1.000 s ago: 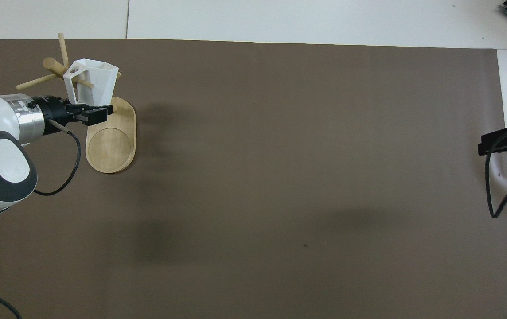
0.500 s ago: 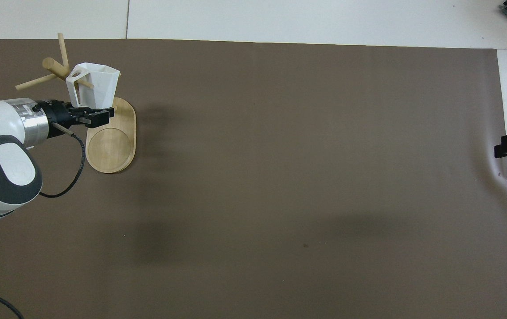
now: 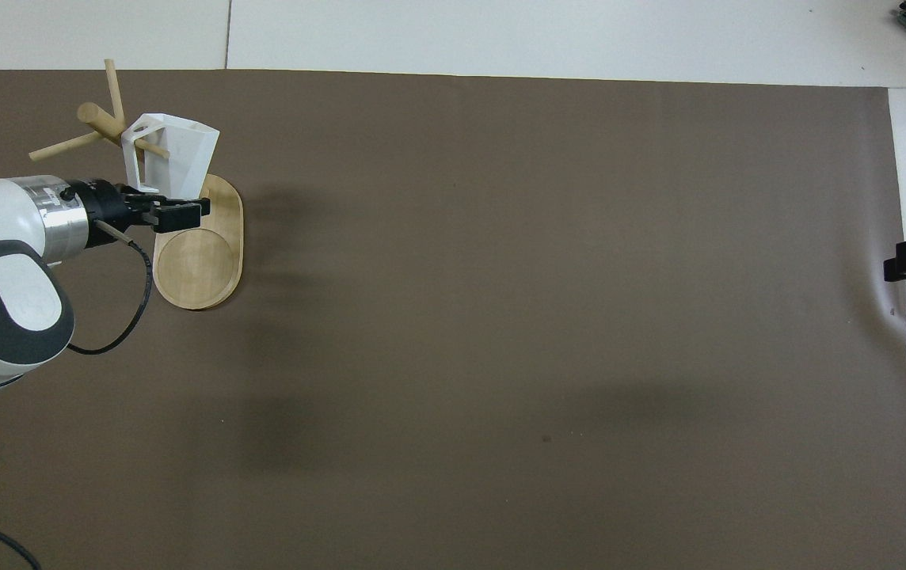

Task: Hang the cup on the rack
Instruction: 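Lower the cup handle onto a rack peg with the left gripper, then open the left gripper and pull it back from the cup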

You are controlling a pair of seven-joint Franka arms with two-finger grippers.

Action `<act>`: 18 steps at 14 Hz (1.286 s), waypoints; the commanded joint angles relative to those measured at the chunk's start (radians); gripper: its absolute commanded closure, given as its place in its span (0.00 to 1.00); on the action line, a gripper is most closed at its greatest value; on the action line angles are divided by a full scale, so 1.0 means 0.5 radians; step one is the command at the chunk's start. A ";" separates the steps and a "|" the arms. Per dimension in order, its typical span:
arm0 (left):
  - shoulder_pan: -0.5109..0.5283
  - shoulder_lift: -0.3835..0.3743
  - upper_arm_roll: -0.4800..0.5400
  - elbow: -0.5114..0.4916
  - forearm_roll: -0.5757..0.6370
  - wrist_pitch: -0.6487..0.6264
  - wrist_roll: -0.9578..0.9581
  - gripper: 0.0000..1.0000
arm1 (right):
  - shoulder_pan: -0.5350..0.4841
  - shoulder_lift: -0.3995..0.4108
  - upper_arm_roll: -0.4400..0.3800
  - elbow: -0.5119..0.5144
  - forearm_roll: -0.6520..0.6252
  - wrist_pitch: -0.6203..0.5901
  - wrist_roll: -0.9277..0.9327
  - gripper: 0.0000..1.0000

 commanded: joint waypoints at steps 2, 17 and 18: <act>0.018 -0.055 0.009 0.063 0.082 -0.293 0.113 0.00 | 0.000 -0.017 -0.006 0.002 0.033 -0.023 -0.008 0.00; 0.012 -0.359 0.003 0.407 0.555 -1.293 1.673 0.00 | 0.000 -0.030 -0.024 -0.013 0.027 -0.047 -0.018 0.00; 0.015 -0.353 0.002 0.453 0.555 -1.381 1.909 0.00 | 0.000 -0.030 -0.024 -0.010 0.027 -0.047 -0.018 0.00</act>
